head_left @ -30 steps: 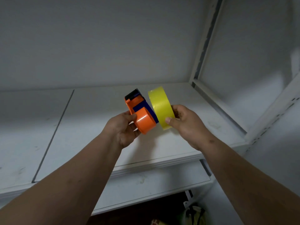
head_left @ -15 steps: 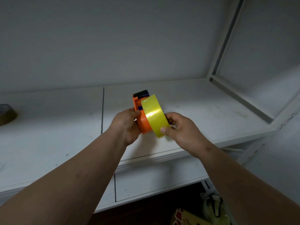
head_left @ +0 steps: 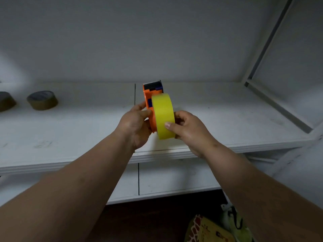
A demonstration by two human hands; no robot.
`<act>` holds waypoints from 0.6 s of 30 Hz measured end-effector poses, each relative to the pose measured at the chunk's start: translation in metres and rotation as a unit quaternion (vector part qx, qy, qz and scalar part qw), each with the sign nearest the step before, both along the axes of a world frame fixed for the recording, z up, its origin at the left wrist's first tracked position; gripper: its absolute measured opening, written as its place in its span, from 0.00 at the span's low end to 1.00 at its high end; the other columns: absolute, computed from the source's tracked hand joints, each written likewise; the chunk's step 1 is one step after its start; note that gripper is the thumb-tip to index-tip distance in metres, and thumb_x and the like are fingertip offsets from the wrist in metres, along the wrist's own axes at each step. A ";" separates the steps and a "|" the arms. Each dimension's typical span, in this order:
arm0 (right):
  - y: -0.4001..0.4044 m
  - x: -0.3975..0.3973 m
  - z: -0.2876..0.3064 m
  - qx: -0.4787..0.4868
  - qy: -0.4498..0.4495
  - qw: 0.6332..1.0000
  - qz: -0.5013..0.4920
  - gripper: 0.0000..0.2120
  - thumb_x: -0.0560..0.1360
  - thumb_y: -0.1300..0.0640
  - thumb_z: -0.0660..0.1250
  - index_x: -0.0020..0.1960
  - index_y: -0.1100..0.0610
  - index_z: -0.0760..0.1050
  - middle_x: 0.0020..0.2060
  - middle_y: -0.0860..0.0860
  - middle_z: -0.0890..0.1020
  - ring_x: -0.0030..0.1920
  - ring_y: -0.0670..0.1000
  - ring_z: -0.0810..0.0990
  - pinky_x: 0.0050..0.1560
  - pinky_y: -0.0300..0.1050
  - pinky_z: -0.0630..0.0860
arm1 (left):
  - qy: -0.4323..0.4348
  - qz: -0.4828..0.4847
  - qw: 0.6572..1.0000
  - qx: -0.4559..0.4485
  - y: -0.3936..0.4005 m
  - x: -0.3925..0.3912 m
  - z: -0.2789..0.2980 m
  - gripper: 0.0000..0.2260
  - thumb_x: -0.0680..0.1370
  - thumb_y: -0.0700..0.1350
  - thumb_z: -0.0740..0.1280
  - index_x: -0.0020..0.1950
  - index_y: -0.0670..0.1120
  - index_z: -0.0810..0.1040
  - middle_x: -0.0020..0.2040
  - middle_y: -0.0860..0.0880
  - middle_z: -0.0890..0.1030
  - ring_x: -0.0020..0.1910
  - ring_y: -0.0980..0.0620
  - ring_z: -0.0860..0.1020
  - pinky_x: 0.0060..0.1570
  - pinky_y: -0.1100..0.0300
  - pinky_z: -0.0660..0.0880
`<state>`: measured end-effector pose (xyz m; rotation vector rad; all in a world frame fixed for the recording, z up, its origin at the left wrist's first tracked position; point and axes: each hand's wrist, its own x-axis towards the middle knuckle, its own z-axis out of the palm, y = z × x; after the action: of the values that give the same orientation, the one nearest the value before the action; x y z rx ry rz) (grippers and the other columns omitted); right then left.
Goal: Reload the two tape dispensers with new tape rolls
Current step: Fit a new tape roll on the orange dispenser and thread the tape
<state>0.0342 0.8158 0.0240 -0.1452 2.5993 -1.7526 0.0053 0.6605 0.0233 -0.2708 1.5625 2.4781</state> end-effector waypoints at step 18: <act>-0.248 0.008 -0.001 -0.091 -0.036 0.995 0.029 0.10 0.74 0.55 0.69 0.54 0.56 0.75 0.52 0.56 0.81 0.52 0.57 0.81 0.54 0.65 0.77 | 0.043 0.017 0.999 -0.006 -0.233 0.020 0.002 0.21 0.80 0.42 0.65 0.73 0.41 0.70 0.61 0.40 0.81 0.61 0.38 0.80 0.58 0.44 0.78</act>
<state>0.0425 0.5673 0.0229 -0.1523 2.3604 -1.9331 0.0257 0.4270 0.0258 -0.1963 1.6186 2.5403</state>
